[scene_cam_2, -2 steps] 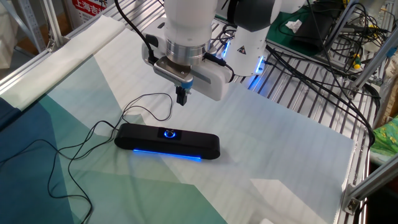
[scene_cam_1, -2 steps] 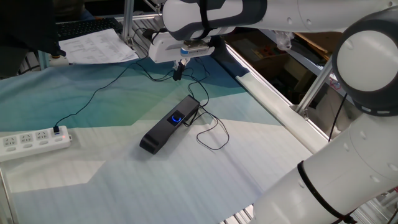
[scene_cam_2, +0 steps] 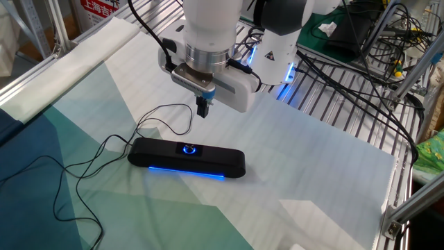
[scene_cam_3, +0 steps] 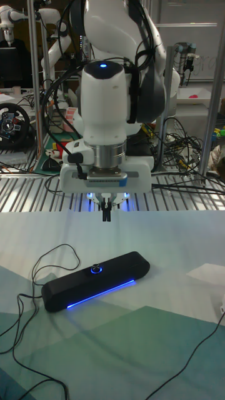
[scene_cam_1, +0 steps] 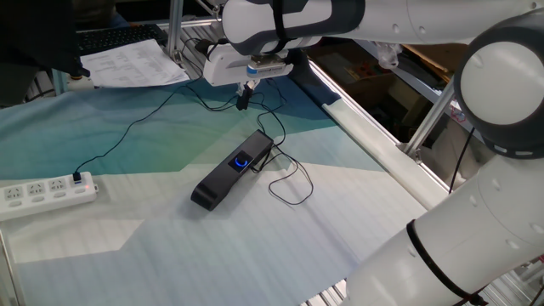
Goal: Turn the knob to increase the volume of the speaker
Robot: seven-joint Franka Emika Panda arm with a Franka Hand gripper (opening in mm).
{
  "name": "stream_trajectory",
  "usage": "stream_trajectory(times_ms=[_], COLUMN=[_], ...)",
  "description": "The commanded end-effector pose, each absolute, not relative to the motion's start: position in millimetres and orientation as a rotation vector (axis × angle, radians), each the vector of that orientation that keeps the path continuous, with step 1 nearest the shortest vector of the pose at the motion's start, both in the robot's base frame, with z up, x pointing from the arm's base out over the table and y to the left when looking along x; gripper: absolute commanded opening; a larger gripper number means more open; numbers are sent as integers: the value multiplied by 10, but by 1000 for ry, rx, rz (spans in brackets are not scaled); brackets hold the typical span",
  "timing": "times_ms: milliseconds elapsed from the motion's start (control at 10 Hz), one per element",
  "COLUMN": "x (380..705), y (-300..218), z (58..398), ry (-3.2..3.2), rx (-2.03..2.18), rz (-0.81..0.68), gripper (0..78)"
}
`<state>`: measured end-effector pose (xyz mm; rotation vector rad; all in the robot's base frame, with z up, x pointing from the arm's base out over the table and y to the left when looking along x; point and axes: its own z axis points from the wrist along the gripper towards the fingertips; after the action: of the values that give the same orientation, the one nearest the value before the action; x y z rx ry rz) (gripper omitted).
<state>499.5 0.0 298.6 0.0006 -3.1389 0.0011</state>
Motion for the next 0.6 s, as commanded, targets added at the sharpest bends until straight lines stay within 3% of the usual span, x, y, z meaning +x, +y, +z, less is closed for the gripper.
stream_trajectory(times_ms=[100, 300, 600], x=[4995, 4995, 4995], y=[0, 0, 0], z=[2985, 2985, 2984], ry=[-3024, -3029, -3020], rx=[-323, -306, -307], rz=[-180, -116, -135], gripper=[0, 0, 0])
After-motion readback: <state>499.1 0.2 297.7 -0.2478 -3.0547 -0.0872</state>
